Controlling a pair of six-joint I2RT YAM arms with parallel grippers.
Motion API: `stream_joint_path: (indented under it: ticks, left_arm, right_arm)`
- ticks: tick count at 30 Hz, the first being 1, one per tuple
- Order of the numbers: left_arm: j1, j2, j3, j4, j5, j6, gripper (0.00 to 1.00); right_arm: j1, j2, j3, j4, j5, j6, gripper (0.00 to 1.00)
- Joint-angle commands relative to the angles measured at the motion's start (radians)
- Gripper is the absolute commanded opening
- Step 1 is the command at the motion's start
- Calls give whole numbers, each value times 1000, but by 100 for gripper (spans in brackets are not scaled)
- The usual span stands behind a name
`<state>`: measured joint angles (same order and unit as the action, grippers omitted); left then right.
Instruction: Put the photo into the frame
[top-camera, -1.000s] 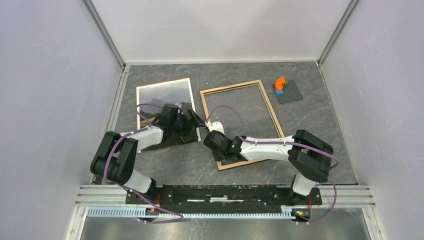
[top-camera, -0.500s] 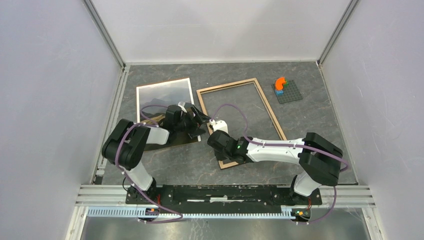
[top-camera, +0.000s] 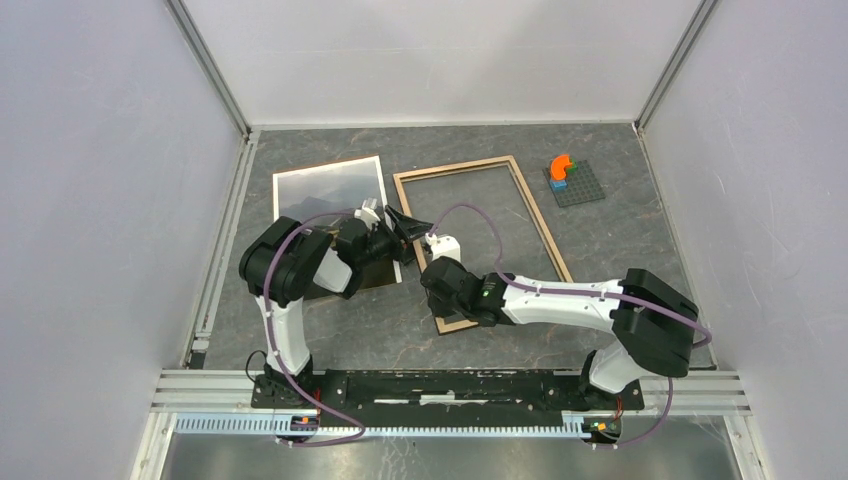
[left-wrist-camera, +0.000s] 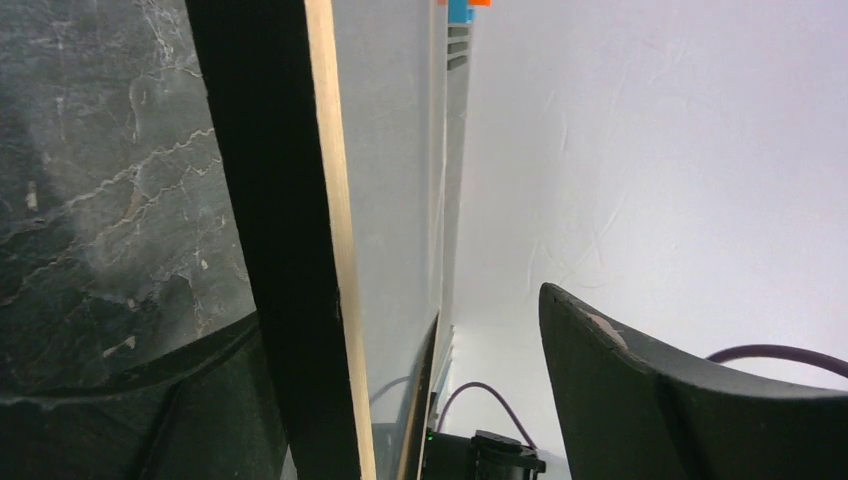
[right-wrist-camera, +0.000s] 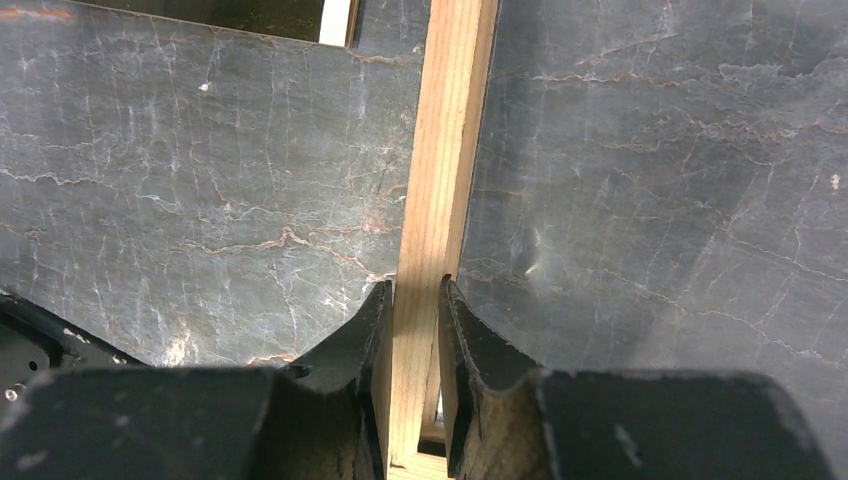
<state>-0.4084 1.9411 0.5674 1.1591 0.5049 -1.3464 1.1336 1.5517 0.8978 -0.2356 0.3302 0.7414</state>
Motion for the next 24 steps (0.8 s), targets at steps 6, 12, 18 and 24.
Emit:
stream_joint_path:
  ticks: [6, 12, 18, 24]
  left_arm:
    - [-3, 84, -28, 345, 52, -166, 84]
    - [3, 94, -14, 397, 82, -192, 76]
    - [18, 93, -6, 397, 108, -209, 77]
    - [50, 92, -9, 397, 150, -222, 76]
  right_arm:
    - [-22, -59, -36, 80, -7, -2, 8]
    - [-45, -62, -54, 105, -48, -20, 25]
    - [-59, -80, 66, -36, -60, -162, 76]
    - [-203, -255, 117, -175, -53, -358, 93]
